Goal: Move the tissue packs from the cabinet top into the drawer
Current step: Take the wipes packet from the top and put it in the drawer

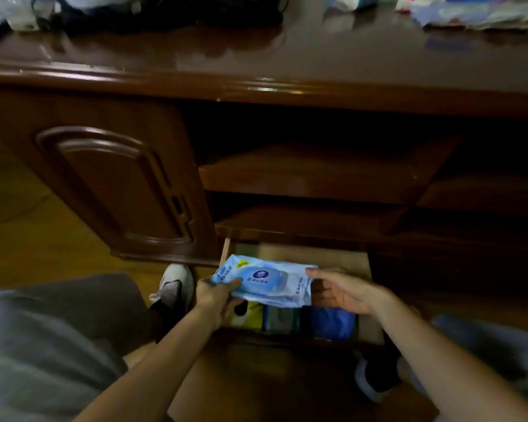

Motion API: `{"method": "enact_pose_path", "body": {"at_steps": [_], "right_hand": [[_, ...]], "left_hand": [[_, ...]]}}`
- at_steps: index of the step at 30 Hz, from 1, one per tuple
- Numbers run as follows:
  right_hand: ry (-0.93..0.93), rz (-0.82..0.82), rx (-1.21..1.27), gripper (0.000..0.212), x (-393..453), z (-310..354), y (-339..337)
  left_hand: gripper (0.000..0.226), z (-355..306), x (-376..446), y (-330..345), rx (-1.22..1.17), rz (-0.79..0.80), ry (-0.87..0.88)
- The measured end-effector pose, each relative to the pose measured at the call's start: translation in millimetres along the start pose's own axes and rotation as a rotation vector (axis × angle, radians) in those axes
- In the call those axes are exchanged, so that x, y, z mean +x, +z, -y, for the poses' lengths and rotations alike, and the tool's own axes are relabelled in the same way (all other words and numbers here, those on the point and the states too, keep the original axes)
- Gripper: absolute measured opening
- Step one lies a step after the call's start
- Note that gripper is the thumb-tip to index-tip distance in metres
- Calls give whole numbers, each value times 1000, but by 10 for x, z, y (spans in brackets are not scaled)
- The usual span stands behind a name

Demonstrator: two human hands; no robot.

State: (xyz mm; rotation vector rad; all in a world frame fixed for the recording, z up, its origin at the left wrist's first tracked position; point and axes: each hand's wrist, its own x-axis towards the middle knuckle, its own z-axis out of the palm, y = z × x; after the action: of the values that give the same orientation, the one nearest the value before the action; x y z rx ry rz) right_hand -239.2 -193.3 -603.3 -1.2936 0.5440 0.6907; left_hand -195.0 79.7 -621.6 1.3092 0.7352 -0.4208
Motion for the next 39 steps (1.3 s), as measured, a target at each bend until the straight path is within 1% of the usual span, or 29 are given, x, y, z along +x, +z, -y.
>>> {"method": "enact_pose_path", "body": {"at_steps": [2,4,5,6,8,9,10,12,14,16,17,19,22,25,27,28,29,30,31,33,37,39], "right_hand": [[40,-38,162,49,210,-208,54],[19,-94,251,46,422,-330,179],[-4,-154,267,44,530,-343,238],[-25,-242,272,39,633,-332,276],[-27,-439,273,24,837,-286,257],[-14,-509,283,18,930,-265,215],[7,-546,291,15,1006,-258,182],[58,-563,316,13,1151,-316,112],[106,-534,386,3,1234,-384,70],[115,-527,448,9,1305,-410,-9],[103,-537,471,12,1329,-391,-55],[64,-535,513,16,1367,-325,-126],[31,-497,510,18,1463,-224,-127],[47,-524,411,20,1655,-155,-81],[33,-612,276,11,1781,-112,-59],[12,-657,197,13,1839,-103,-51],[8,-699,97,25,1903,-109,-63],[16,-732,-19,34,1951,-111,-66],[25,-735,-139,37,1995,-110,-63],[49,-677,-335,43,2082,-110,-22],[57,-616,-606,55,2255,-98,76],[59,-672,-870,64,2286,-128,107]], "left_hand": [[48,120,141,-25,-33,-40,-36],[50,217,285,32,-30,-3,-16],[48,251,355,69,-1,14,7],[44,274,424,100,52,12,46],[39,287,540,110,273,-40,164],[36,275,567,89,402,-68,232],[33,266,580,50,512,-91,296],[28,253,586,-41,644,-95,400],[26,276,600,-109,794,-97,506],[33,330,626,-158,1065,-79,647],[39,364,632,-178,1199,-38,700],[49,447,632,-201,1415,48,756],[57,596,641,-249,1649,102,771],[65,664,676,-325,1727,146,738],[69,685,699,-376,1752,166,736],[70,692,710,-395,1751,167,739],[71,699,720,-409,1742,165,743],[71,704,728,-416,1732,163,748],[72,708,734,-423,1727,161,754],[73,715,742,-436,1732,157,760],[75,714,753,-439,1753,160,759],[75,713,748,-425,1748,168,750]]}}
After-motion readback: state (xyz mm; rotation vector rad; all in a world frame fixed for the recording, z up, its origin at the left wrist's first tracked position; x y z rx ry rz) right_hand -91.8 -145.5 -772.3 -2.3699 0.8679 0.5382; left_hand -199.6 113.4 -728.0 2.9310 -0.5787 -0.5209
